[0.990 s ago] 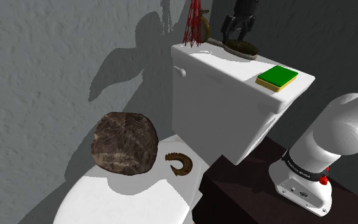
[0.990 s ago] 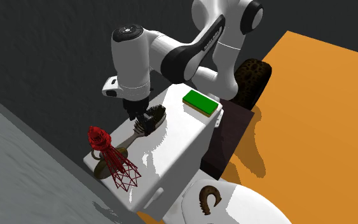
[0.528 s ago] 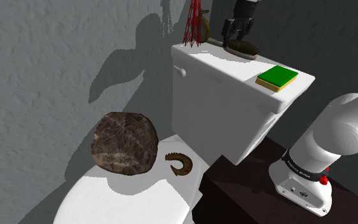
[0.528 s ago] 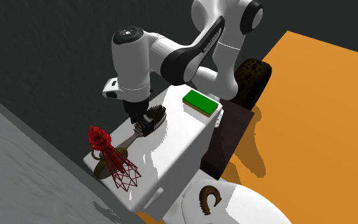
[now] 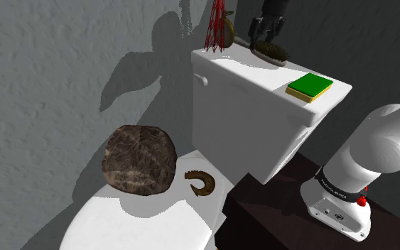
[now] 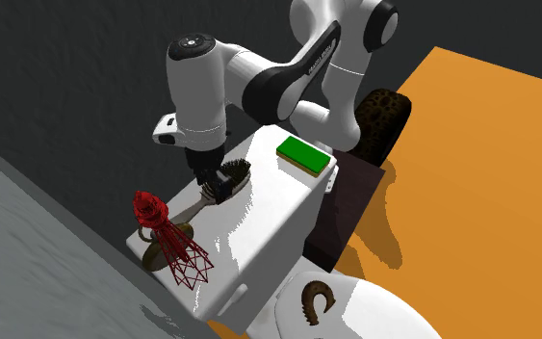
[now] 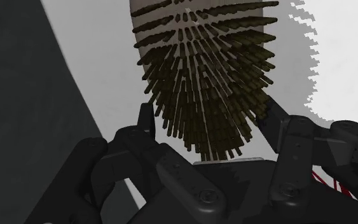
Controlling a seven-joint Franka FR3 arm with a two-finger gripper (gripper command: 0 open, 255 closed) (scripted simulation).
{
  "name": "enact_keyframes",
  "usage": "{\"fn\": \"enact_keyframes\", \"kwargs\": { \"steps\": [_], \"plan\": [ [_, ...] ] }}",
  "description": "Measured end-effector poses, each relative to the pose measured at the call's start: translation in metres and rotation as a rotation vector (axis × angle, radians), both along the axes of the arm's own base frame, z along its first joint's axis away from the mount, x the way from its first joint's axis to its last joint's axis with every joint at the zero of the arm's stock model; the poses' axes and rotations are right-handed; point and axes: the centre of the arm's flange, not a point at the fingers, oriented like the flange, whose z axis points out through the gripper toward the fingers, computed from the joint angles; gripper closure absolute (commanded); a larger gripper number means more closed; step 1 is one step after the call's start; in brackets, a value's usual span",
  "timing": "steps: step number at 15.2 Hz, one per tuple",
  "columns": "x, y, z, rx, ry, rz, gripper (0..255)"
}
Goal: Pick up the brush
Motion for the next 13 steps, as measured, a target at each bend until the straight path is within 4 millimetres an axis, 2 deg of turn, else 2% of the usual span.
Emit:
{"fn": "enact_keyframes", "kwargs": {
  "steps": [13],
  "plan": [
    [0.000,0.001,0.065,0.000,0.000,0.000,255]
  ]
}}
